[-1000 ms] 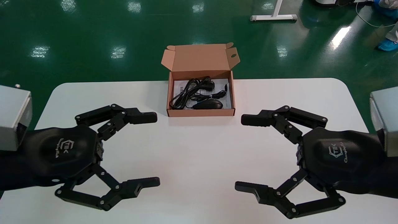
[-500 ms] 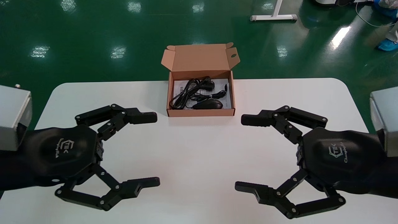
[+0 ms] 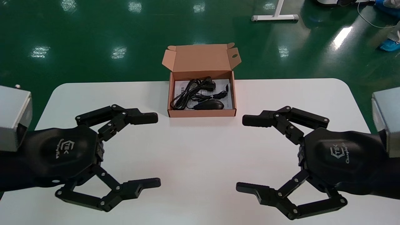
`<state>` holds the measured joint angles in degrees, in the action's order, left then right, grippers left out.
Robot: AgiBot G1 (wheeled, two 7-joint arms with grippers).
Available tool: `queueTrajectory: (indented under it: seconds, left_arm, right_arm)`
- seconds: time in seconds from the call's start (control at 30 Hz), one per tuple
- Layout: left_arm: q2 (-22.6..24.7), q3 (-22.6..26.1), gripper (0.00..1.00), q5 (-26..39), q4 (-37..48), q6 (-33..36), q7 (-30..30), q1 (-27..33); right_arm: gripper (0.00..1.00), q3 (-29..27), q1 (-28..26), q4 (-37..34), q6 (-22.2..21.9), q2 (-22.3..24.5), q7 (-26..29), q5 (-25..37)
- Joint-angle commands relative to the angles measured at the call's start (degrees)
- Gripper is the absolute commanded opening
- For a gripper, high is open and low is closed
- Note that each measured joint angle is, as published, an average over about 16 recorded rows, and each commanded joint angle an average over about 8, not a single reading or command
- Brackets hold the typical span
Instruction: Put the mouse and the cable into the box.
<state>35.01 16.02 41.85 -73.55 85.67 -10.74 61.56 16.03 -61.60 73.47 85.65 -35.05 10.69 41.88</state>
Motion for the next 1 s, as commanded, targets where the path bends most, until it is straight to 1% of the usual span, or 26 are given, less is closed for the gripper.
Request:
queueTrajectory:
  seconds: [0.03,1.0]
  left_arm:
    - [0.0,0.0,1.0,0.0,0.0,0.0,0.0,0.0]
    - [0.0,0.0,1.0,0.0,0.0,0.0,0.0,0.0]
  right_arm:
    - [1.0,0.0,0.0,0.0,0.0,0.0,0.0,0.0]
    - [1.0,0.0,0.0,0.0,0.0,0.0,0.0,0.0]
